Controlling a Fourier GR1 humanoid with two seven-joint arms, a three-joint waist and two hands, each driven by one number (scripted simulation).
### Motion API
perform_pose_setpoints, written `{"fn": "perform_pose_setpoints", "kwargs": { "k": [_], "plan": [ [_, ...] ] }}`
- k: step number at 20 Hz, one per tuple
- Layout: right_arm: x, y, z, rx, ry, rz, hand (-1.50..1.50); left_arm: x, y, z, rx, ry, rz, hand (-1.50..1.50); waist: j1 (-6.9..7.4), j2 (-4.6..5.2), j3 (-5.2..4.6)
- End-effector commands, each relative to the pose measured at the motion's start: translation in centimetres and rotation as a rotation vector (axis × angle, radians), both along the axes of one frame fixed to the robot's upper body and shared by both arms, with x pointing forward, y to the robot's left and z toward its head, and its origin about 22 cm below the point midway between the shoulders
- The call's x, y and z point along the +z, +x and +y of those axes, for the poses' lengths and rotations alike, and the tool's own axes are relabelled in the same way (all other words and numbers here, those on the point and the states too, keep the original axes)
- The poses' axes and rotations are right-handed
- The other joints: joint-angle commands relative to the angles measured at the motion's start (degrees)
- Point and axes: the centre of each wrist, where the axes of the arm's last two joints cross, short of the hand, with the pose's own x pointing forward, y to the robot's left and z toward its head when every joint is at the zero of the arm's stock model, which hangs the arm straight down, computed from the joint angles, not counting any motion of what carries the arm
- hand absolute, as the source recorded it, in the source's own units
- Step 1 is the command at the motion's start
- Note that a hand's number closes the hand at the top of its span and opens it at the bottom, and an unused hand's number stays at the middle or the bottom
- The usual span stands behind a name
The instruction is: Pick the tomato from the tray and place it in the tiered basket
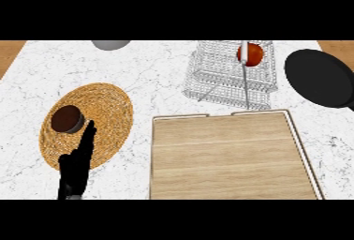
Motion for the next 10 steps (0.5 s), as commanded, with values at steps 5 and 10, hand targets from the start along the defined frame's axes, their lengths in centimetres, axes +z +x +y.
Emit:
{"fn": "perform_pose_setpoints", "kwargs": {
  "k": [5,10],
  "plan": [
    [-0.1,-10.5,-13.1,-0.023,-0.004,0.02,-1.5,-0.4,-0.3,-0.9,0.008,0.0,0.024,0.0,0.32,0.49,-0.06],
    [1.8,-15.9,-17.3,0.06,0.009,-0.008,-1.5,-0.5,0.0,-0.1,-0.001,0.0,0.028,0.0,0.72,0.61,-0.03]
  ]
}}
